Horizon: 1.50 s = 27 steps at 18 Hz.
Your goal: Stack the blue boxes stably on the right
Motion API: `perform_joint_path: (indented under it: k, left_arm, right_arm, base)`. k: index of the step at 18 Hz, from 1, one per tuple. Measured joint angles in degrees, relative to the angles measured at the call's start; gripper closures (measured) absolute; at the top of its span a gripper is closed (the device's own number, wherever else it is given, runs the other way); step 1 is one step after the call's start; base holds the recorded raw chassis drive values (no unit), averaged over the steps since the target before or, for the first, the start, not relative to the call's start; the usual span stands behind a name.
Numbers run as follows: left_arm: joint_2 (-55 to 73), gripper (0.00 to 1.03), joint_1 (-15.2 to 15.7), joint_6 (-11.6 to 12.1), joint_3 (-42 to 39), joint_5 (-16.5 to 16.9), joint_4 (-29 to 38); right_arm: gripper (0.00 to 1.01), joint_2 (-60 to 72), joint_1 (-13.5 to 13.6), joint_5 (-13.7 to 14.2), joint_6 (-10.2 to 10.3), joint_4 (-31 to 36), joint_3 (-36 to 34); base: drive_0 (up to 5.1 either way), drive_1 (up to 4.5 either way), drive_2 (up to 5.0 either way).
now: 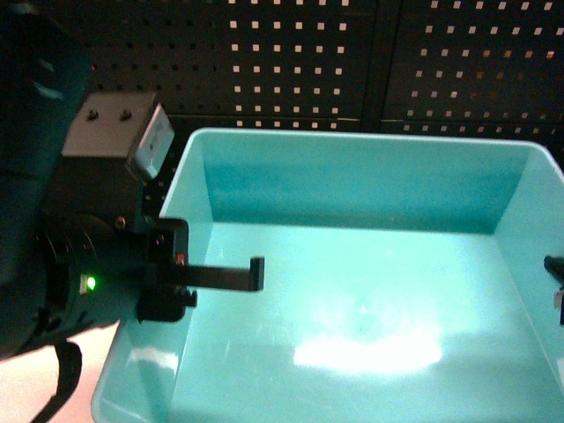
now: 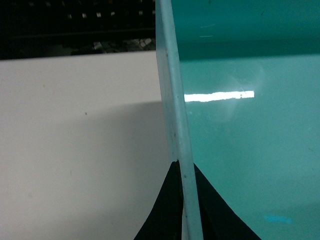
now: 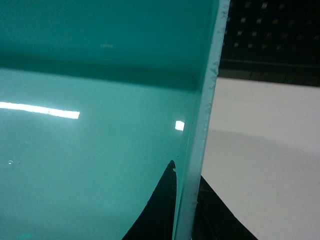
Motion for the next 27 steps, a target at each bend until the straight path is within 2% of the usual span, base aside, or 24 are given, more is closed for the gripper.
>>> perform_joint_path:
  k: [4, 7, 8, 9, 10, 27]
  left_arm:
    - [-4.3, 1.01, -0.2, 1.1, 1.9, 0.0, -2.3]
    - [-10.4, 1.01, -0.2, 3.3, 5.6, -0.5, -3.0]
    - [-11.1, 1.01, -0.3, 4.5, 5.6, -0.6, -1.5]
    - [-12.2, 1.01, -0.8, 8.1, 4.2, -0.8, 5.6]
    - [-12.9, 1.01, -0.9, 10.1, 4.0, -1.0, 6.3]
    - [-12.9, 1.01, -0.9, 10.5, 3.8, -1.2, 6.4]
  right_arm:
    - [0.94, -7.1, -0.3, 0.0, 0.3, -4.3, 2.5]
    - [0.94, -15.5, -0.7, 0.1, 0.9, -8.4, 7.3]
    - [0.94, -16.4, -1.0, -0.3, 1.1, -8.1, 7.3]
    - [0.94, -18.3, -0.9, 0.4, 1.1, -6.4, 7.3]
    - [0.94, -18.6, -0.6, 0.6, 1.3, -6.3, 7.3]
    - [0.94, -18.6, -0.6, 0.6, 1.5, -6.5, 7.3]
  base:
    - [0.0, 0.0, 0.0]
    - [0.0, 0.0, 0.0]
    - [0.0, 0.0, 0.0]
    - [0.0, 0.0, 0.0]
    - [0.0, 0.0, 0.0]
    - [-1.0, -1.03, -1.0]
